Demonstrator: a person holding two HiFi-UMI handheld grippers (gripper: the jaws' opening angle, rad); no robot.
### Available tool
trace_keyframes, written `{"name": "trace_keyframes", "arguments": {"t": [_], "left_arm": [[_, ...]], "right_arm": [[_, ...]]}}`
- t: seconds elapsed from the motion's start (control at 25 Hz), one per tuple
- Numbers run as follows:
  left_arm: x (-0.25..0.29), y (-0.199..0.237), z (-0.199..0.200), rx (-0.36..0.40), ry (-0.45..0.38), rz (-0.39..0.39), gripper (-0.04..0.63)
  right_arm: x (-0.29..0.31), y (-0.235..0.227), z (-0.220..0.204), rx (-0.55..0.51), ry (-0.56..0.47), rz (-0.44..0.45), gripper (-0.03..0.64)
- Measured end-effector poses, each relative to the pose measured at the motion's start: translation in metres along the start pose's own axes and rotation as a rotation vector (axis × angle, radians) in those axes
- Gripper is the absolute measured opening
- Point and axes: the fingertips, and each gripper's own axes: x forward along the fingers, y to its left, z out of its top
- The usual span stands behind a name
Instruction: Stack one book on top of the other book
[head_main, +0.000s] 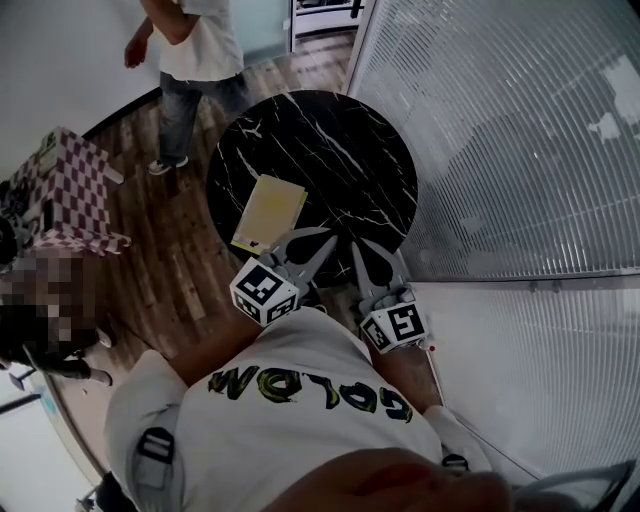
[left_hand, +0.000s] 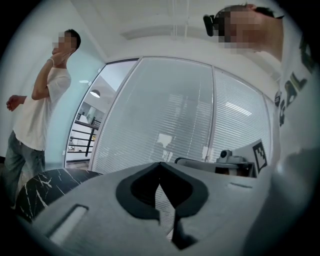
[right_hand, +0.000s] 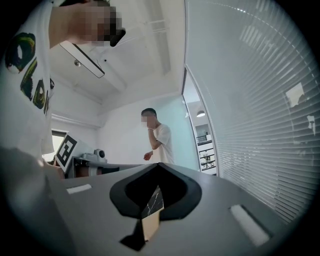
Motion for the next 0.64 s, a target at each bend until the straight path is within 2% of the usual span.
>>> {"name": "trace_keyframes", "arguments": {"t": [0.64], "left_arm": [[0.003,-0.007,-0.007,-0.005,-0.008,0.027,0.002]], "right_arm": [[-0.012,-0.005,-0.004,-0.009,-0.002,0.010,0.003]]}}
